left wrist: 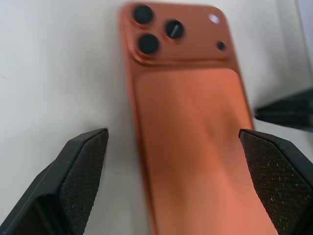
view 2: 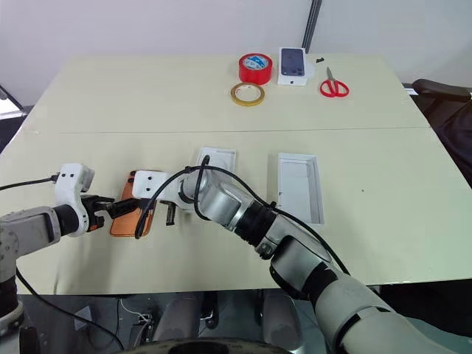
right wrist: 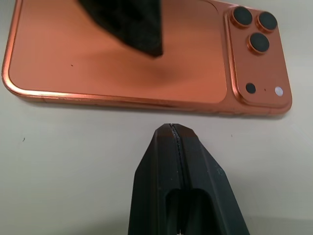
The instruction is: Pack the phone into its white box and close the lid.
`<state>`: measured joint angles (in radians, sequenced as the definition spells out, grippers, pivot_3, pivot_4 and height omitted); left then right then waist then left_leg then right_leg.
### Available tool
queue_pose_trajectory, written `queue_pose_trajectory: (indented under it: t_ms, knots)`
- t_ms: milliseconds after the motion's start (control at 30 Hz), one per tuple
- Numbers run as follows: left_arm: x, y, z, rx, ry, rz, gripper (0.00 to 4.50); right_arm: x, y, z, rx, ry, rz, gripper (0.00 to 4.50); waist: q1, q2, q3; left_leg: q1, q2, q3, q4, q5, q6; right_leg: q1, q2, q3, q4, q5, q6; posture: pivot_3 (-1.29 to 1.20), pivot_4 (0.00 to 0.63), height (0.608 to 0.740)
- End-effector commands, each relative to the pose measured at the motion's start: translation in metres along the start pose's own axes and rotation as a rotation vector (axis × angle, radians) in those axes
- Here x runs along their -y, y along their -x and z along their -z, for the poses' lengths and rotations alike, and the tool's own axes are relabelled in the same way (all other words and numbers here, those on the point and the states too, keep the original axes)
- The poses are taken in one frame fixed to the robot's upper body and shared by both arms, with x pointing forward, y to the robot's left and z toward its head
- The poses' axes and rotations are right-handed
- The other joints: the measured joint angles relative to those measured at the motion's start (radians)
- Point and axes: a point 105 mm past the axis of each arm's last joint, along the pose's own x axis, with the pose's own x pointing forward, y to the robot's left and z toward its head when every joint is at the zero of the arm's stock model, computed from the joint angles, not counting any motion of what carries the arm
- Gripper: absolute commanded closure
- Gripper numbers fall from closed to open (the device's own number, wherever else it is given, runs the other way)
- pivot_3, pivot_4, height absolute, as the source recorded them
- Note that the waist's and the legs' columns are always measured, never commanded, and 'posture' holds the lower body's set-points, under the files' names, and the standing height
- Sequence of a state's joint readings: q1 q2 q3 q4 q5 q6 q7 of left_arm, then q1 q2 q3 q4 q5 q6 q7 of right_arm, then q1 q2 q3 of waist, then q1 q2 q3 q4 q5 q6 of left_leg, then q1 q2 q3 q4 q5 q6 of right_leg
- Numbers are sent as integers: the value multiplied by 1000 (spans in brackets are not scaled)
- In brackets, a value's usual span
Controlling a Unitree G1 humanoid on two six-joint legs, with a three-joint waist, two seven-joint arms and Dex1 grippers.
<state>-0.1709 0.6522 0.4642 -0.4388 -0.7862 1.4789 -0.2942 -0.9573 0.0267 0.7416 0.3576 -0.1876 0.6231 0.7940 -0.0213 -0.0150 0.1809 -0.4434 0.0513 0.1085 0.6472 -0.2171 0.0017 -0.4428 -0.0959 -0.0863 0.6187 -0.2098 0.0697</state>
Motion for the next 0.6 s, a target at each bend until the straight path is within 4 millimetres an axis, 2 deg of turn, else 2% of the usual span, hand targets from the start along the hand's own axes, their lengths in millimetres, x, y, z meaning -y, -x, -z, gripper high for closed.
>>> queue_pose_trajectory:
  t_ms: [33, 333, 600]
  knots:
    - [23, -7, 25, -112, 50, 127, 19, -2, -2, -18, 46, 37, -9, 4500, 1, 1, -1, 0, 0, 0, 0, 0, 0, 0, 0, 0, 0, 0, 0, 0, 150, 736]
    - [38, -8, 18, -30, 155, 243, 19, -2, -3, -12, 49, 32, -5, 4500, 3, 1, -4, 0, -1, -1, 0, 0, 0, 0, -1, 0, 0, 0, 0, 0, 150, 736]
    - [38, -6, 13, -4, 180, 257, 19, -2, -4, -11, 49, 26, -2, 4500, 4, 1, -4, 0, -1, -1, 0, 0, 0, 0, -2, 0, 0, 0, -1, 0, 150, 736]
